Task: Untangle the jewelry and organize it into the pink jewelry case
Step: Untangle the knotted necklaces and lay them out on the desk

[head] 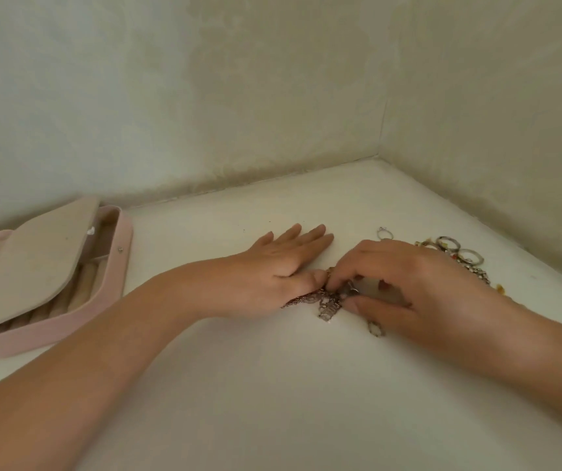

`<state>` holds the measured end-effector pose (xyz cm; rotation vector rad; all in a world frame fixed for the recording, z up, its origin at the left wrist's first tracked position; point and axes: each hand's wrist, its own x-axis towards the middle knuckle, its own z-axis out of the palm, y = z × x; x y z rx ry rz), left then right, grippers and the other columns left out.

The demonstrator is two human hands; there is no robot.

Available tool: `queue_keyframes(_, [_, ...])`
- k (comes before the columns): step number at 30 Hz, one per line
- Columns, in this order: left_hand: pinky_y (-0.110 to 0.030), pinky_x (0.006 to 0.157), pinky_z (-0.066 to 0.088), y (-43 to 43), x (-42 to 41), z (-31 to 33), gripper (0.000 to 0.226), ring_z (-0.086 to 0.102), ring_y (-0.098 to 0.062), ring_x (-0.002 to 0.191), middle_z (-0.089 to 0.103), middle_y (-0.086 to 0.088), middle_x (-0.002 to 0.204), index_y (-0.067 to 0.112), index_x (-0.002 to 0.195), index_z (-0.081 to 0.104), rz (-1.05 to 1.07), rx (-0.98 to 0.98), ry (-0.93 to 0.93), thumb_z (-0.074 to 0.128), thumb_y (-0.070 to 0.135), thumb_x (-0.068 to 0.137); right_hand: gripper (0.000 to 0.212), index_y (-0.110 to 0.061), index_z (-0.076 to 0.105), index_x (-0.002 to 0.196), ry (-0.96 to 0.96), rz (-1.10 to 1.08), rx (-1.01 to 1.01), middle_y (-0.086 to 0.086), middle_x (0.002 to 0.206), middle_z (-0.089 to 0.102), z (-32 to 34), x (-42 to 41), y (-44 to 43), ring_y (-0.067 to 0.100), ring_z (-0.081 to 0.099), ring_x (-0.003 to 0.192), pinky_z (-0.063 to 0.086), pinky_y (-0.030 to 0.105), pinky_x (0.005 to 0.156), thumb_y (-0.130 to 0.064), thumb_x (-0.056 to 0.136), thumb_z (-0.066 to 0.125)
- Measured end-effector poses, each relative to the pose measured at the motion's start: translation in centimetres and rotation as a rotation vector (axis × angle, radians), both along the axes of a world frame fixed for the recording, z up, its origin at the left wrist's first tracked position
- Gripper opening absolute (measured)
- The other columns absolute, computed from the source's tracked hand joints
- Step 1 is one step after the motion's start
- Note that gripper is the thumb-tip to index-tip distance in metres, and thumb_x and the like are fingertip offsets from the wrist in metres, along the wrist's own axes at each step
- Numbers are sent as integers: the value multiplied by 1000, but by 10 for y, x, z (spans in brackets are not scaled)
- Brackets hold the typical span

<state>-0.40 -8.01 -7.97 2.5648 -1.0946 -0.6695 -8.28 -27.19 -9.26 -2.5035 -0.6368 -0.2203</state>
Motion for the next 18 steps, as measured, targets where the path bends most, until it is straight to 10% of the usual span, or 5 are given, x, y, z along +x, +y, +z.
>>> queue_keyframes(4, [-11,112,7,2,8,6,52,7,12,139,14,29,153,38,146,28,91,-167,96,46,24,99,23,-30,59,107,-57,0,-83,-16,102,63,-5,-5,3,6,55,96,46,25,80,-35,90,44])
queue_keyframes(8, [-7,63,44,5,13,8,22,61,3,92,61,26,113,38,100,68,274,-383,116,70,21,85,35,-29,49,125,-171,-21,-172,-11,111,60,-11,-10,9,11,55,98,53,31,76,-27,91,42])
queue_keyframes(11, [-18,52,45,8,14,11,9,59,-5,58,68,10,69,27,82,72,322,-397,98,79,27,75,44,-25,53,133,-195,-6,-240,-5,121,57,-17,-10,11,20,56,104,54,38,79,-26,93,35])
queue_keyframes(18, [-16,48,45,13,12,20,6,58,-8,54,67,0,61,19,81,73,373,-316,280,78,19,76,42,-37,46,130,-111,-27,-285,-11,116,48,-9,-12,19,13,47,103,50,34,84,-54,95,30])
